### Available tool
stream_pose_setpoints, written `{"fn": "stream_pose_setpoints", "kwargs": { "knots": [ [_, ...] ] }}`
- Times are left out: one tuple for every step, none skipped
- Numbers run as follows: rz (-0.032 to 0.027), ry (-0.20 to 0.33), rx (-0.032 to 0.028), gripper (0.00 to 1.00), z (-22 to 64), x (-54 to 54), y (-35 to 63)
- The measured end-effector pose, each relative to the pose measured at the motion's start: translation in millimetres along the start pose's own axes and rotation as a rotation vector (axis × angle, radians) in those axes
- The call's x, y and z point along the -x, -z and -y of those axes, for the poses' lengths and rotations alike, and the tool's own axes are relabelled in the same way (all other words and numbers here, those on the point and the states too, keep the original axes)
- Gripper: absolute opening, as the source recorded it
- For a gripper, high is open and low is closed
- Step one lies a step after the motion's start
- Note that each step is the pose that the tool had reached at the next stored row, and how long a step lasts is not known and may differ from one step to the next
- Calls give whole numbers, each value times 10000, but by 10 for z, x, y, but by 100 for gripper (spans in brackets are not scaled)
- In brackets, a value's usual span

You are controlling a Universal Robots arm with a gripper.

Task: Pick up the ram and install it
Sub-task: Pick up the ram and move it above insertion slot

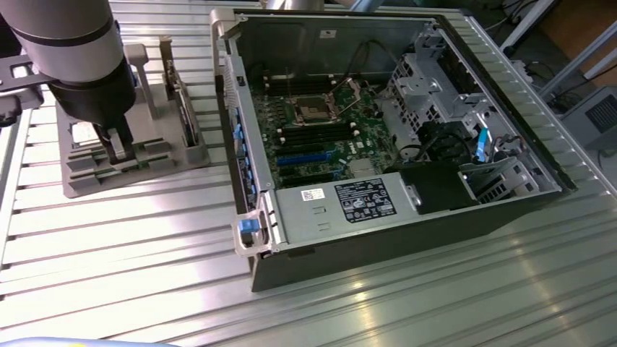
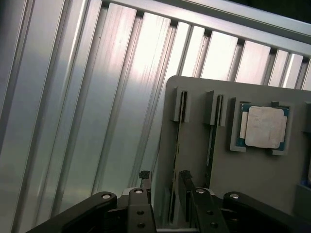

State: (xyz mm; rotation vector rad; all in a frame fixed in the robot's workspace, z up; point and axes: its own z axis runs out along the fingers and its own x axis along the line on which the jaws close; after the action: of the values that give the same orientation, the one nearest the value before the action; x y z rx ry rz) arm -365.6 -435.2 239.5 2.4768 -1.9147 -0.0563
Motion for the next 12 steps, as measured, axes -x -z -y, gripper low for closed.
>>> {"fn": "stream_pose_setpoints", "kwargs": {
  "knots": [
    [0,0,1,36,0,0,-14],
    [0,0,0,36,1,-1,-37],
    [0,0,1,36,-2,0,-52],
    [0,-2,0,36,-16,8,-69],
    [1,0,0,36,-28,17,-85],
    [0,0,-1,36,-30,21,-95],
    [0,1,0,36,-30,23,-100],
    [0,0,1,36,-32,34,-112],
    [0,0,2,36,-36,52,-125],
    [0,0,1,36,-38,62,-132],
    [0,0,0,36,-40,73,-139],
    [1,0,-1,36,-43,85,-152]
  ]
}}
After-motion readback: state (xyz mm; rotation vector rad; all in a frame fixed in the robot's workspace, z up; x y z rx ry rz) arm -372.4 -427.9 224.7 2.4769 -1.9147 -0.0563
